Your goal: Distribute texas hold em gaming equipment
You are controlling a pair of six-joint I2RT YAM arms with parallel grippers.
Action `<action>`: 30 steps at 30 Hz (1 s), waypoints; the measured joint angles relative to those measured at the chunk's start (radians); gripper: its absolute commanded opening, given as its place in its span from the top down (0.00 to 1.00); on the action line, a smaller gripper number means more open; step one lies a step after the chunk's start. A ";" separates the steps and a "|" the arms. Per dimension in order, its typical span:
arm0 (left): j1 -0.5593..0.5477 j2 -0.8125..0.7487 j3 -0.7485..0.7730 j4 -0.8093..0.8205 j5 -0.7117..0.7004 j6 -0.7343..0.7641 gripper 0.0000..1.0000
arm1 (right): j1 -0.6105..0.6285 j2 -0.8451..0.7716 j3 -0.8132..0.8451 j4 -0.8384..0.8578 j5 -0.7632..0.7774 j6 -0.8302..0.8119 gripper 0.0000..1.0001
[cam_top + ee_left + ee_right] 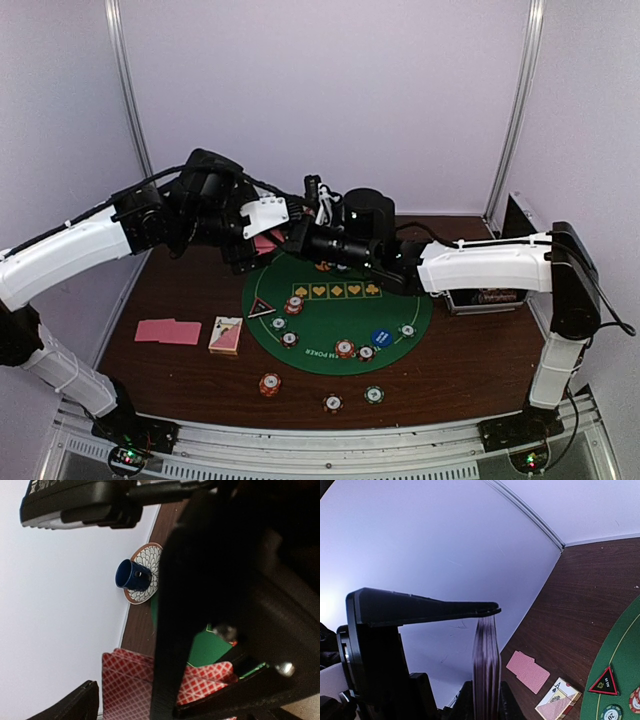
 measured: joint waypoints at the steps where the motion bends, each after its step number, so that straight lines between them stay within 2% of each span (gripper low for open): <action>1: 0.005 0.000 0.001 -0.006 0.007 0.000 0.02 | 0.000 0.000 -0.004 0.007 0.000 0.007 1.00; 10: 0.029 0.038 0.059 -0.096 0.035 -0.001 0.08 | -0.002 0.000 -0.010 0.034 -0.006 0.036 1.00; 14: 0.031 0.055 0.074 -0.104 0.033 -0.001 0.03 | -0.002 0.000 -0.010 0.034 -0.003 0.041 1.00; 20: 0.025 0.064 0.074 -0.107 0.031 -0.004 0.03 | -0.002 0.000 -0.009 0.022 0.005 0.031 0.97; 30: 0.021 0.096 0.096 -0.130 0.003 -0.021 0.12 | -0.003 0.008 -0.009 0.005 0.019 0.032 0.90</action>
